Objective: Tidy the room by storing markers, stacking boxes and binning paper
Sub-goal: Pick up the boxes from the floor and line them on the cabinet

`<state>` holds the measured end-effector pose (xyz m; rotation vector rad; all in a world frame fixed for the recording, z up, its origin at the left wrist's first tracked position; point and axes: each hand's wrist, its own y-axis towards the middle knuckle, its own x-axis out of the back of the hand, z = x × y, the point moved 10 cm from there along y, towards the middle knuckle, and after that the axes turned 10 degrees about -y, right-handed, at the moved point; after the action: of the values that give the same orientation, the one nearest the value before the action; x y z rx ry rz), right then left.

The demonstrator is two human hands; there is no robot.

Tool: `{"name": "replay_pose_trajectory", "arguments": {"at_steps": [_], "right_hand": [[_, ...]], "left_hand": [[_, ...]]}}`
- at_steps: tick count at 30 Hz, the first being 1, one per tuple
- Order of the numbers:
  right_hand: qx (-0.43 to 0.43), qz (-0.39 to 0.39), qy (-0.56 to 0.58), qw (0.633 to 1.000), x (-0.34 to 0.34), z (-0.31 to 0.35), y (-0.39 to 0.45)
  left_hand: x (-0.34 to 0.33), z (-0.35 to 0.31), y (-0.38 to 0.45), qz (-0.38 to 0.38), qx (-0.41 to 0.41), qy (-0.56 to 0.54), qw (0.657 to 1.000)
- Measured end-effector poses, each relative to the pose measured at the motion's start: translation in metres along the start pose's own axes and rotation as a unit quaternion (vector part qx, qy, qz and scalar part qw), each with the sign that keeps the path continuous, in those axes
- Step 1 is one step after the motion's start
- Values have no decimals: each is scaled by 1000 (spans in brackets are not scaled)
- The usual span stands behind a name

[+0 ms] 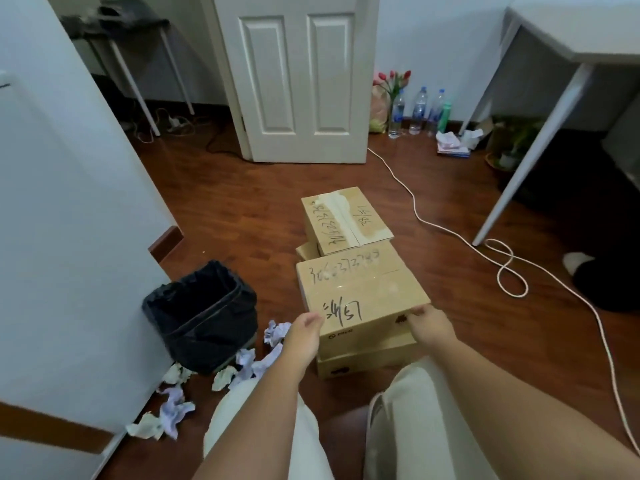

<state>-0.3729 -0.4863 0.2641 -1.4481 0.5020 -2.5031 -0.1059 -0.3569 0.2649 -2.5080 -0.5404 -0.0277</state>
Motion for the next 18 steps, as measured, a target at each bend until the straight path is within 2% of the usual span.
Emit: {"name": "replay_pose_trajectory", "arguments": {"at_steps": [5,8,12,18], "right_hand": [[-57,8,-10,998,-10,-33,46],[-54,15,-23,998,-17,-27,66],[-89,3,71,993,-23,-32,83],[-136,28,187,972,-36,-46,99]], "left_hand": [[-21,19,30,-22,40,-34,998],[-25,21,53,-48,57,-45,996],[-36,34,75,-75,90,-60,991],[-44,48,90,-86,133,-79,984]]}}
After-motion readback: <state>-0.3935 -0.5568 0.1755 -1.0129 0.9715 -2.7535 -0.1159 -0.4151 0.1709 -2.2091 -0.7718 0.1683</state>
